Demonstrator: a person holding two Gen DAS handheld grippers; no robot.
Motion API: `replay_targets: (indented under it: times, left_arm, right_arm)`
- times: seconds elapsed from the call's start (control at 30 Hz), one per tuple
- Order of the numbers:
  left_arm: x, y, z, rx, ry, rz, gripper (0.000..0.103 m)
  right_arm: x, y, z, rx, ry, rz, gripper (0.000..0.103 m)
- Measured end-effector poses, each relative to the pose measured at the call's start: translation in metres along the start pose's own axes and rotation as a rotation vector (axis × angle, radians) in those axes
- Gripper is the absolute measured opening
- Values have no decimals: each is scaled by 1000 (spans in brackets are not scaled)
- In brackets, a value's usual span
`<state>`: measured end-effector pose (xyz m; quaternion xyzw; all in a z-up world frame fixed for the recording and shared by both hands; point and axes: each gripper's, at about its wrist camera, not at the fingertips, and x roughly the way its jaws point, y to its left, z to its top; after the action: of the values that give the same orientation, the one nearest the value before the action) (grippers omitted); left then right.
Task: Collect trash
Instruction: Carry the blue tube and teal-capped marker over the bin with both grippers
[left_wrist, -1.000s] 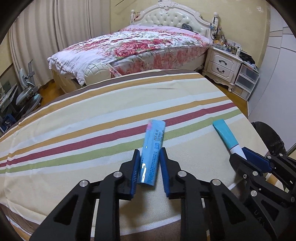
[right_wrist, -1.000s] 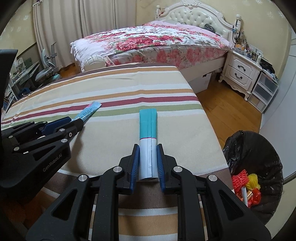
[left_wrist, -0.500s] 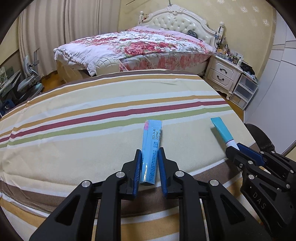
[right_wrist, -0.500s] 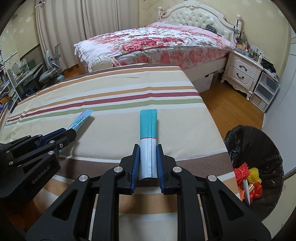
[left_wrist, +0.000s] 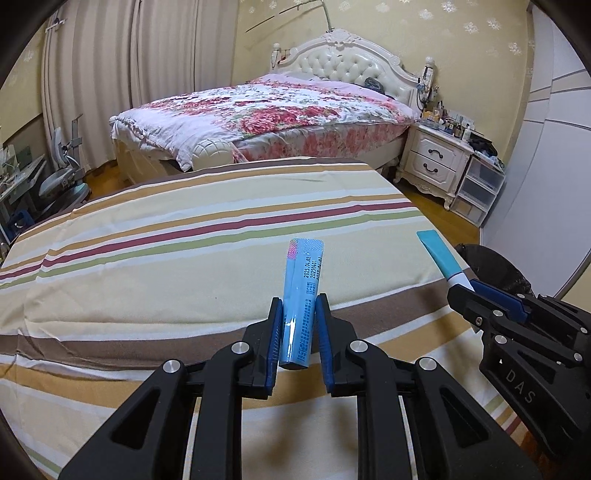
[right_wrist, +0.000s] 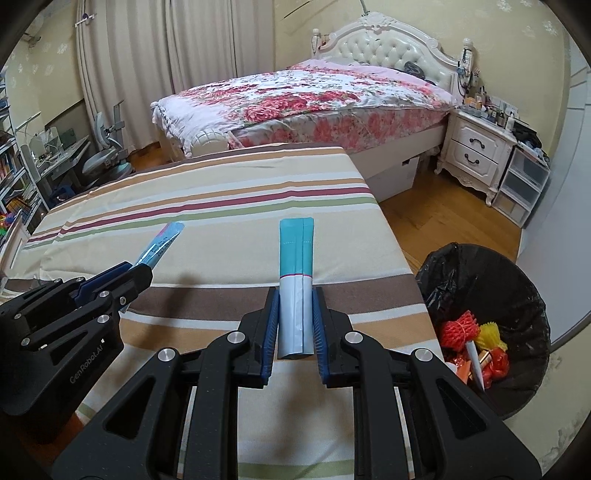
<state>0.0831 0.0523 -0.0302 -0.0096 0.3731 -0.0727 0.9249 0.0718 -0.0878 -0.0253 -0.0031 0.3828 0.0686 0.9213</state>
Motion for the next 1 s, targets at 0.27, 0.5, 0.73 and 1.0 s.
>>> replay_targets:
  times: [0.27, 0.5, 0.73, 1.0]
  left_arm:
    - [-10, -31, -1, 38, -24, -14, 19]
    - [-13, -60, -1, 85, -41, -35, 19]
    - [-10, -95, 2, 133, -50, -75, 19]
    - [4, -136, 11, 194, -49, -121, 19]
  right_arm:
    - [-22, -27, -12, 41, -28, -34, 18]
    - [-40, -62, -19, 88, -61, -82, 18]
    - [-50, -94, -25, 127, -82, -138, 18]
    - [-51, -128, -30, 187, -86, -186, 18]
